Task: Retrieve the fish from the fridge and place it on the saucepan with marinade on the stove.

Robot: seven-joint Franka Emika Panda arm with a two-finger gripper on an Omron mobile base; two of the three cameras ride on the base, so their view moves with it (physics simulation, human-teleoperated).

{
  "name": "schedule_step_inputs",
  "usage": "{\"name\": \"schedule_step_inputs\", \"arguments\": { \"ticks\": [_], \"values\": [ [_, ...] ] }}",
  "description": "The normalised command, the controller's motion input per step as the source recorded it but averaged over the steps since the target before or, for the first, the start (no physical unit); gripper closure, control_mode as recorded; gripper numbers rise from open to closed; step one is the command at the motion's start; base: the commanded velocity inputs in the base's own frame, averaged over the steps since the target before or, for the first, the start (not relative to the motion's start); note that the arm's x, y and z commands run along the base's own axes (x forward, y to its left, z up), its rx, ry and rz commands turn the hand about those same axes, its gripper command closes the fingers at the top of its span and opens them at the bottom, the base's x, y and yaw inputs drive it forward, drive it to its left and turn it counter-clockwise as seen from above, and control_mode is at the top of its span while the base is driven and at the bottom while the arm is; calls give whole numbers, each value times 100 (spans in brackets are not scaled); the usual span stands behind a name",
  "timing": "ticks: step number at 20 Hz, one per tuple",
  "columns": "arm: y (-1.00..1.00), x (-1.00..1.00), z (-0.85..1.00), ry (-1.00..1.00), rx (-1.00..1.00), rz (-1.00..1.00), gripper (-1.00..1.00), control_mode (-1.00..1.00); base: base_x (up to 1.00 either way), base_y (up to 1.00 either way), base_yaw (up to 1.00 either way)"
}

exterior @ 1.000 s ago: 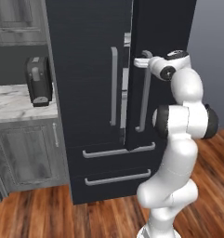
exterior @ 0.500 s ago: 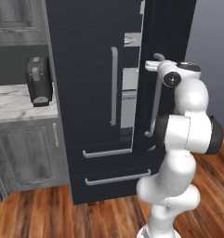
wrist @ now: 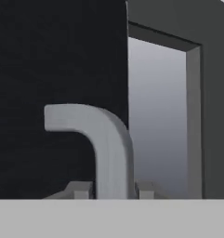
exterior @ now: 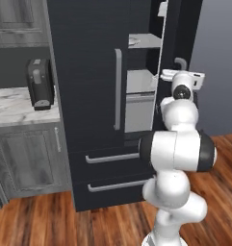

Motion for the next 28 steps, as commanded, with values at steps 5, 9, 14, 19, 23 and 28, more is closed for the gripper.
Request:
{"name": "schedule_step_inputs", "arguments": {
  "ticks": [5,9,14,19,23,28],
  "values": [
    [-57,-80,17,10,0,-6,100,-100,0,0,0],
    [-66,-89,5,8,0,0,100,-100,0,0,0],
    [-64,-93,0,7,0,0,100,-100,0,0,0],
    [-59,-100,0,4,0,-1,100,-100,0,0,0],
    [9,-98,0,5,0,-17,100,-100,0,0,0],
    [81,-64,1,3,-3,-30,100,-100,0,0,0]
  ]
}}
